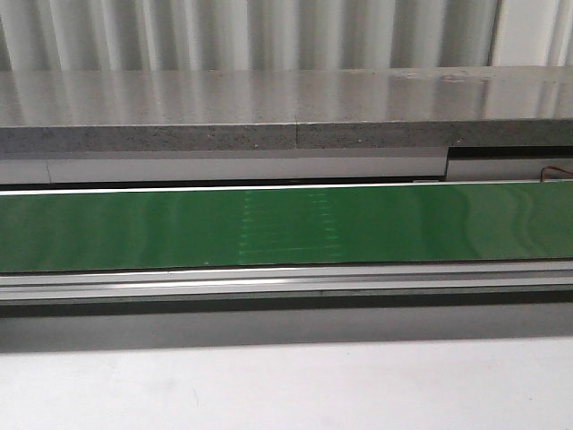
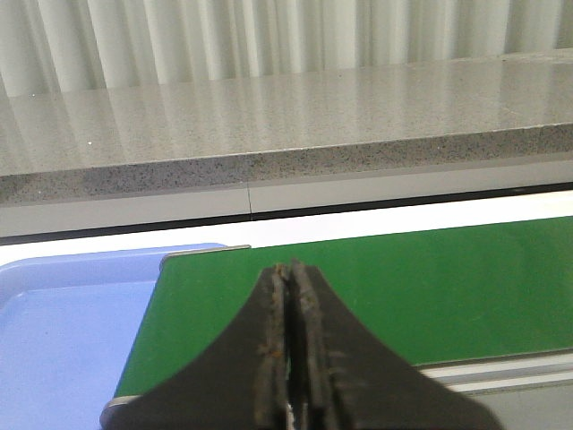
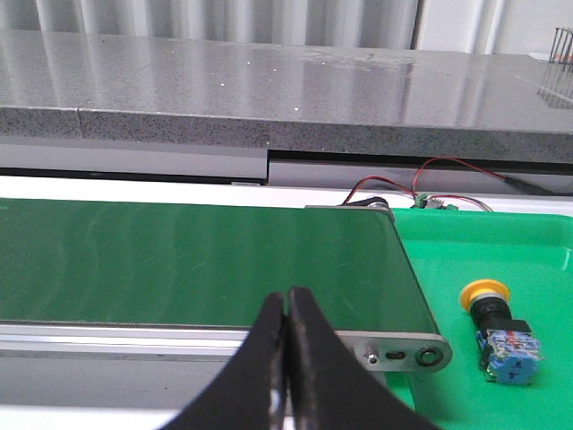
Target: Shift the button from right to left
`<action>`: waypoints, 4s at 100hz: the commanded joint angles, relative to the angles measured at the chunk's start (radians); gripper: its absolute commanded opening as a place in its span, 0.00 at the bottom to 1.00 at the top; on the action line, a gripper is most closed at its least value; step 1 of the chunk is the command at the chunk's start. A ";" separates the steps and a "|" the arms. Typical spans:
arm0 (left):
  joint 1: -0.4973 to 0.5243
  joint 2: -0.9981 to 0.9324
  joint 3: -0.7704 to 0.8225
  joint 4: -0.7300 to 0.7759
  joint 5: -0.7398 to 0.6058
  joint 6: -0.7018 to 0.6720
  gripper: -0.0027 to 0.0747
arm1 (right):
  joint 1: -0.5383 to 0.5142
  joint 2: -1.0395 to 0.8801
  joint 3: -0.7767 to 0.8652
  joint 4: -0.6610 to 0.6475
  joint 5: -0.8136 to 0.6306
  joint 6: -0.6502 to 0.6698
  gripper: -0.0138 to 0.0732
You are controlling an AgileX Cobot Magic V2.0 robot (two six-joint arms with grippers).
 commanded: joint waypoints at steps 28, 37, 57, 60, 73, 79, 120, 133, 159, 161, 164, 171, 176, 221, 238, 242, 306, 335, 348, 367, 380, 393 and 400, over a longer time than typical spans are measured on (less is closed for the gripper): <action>0.002 -0.033 0.039 -0.003 -0.078 -0.009 0.01 | 0.000 -0.020 -0.022 -0.011 -0.072 -0.004 0.08; 0.002 -0.033 0.039 -0.003 -0.078 -0.009 0.01 | 0.000 -0.020 -0.022 -0.011 -0.072 -0.004 0.08; 0.002 -0.033 0.039 -0.003 -0.078 -0.009 0.01 | 0.000 -0.020 -0.022 -0.011 -0.072 -0.004 0.08; 0.002 -0.033 0.039 -0.003 -0.078 -0.009 0.01 | 0.000 -0.020 -0.022 -0.011 -0.072 -0.004 0.08; 0.002 -0.033 0.039 -0.003 -0.078 -0.009 0.01 | 0.000 -0.020 -0.022 -0.011 -0.072 -0.004 0.08; 0.002 -0.033 0.039 -0.003 -0.078 -0.009 0.01 | 0.000 -0.020 -0.022 -0.011 -0.072 -0.004 0.08; 0.002 -0.033 0.039 -0.003 -0.078 -0.009 0.01 | -0.001 0.074 -0.233 -0.011 0.184 -0.004 0.08; 0.002 -0.033 0.039 -0.003 -0.078 -0.009 0.01 | -0.001 0.178 -0.347 -0.011 0.281 -0.004 0.08; 0.002 -0.033 0.039 -0.003 -0.078 -0.009 0.01 | -0.001 0.465 -0.571 -0.011 0.449 -0.004 0.08; 0.002 -0.033 0.039 -0.003 -0.078 -0.009 0.01 | -0.001 0.482 -0.590 -0.011 0.465 -0.004 0.08; 0.002 -0.033 0.039 -0.003 -0.078 -0.009 0.01 | -0.001 0.526 -0.617 -0.011 0.480 -0.004 0.08; 0.002 -0.033 0.039 -0.003 -0.078 -0.009 0.01 | -0.001 0.611 -0.660 -0.010 0.483 -0.004 0.08; 0.002 -0.033 0.039 -0.003 -0.078 -0.009 0.01 | -0.001 0.665 -0.685 0.006 0.492 -0.004 0.08; 0.002 -0.033 0.039 -0.003 -0.078 -0.009 0.01 | -0.001 1.055 -0.887 0.044 0.664 -0.004 0.12; 0.002 -0.033 0.039 -0.003 -0.078 -0.009 0.01 | -0.001 1.144 -0.937 0.044 0.697 -0.004 0.47; 0.002 -0.033 0.039 -0.003 -0.078 -0.009 0.01 | -0.001 1.158 -0.942 0.044 0.697 -0.004 0.58; 0.002 -0.033 0.039 -0.003 -0.078 -0.009 0.01 | -0.294 1.340 -1.095 0.037 0.740 -0.003 0.78; 0.002 -0.033 0.039 -0.003 -0.078 -0.009 0.01 | -0.436 1.488 -1.191 0.009 0.793 -0.014 0.78; 0.002 -0.033 0.039 -0.003 -0.078 -0.009 0.01 | -0.441 1.556 -1.229 -0.016 0.806 -0.014 0.78; 0.002 -0.033 0.039 -0.003 -0.078 -0.009 0.01 | -0.441 1.657 -1.276 -0.016 0.820 -0.014 0.78; 0.002 -0.033 0.039 -0.003 -0.078 -0.009 0.01 | -0.442 1.715 -1.304 -0.027 0.813 -0.014 0.78; 0.002 -0.033 0.039 -0.003 -0.078 -0.009 0.01 | -0.442 1.766 -1.330 -0.036 0.806 -0.014 0.78; 0.002 -0.033 0.039 -0.003 -0.078 -0.009 0.01 | -0.442 1.790 -1.339 -0.040 0.803 -0.014 0.78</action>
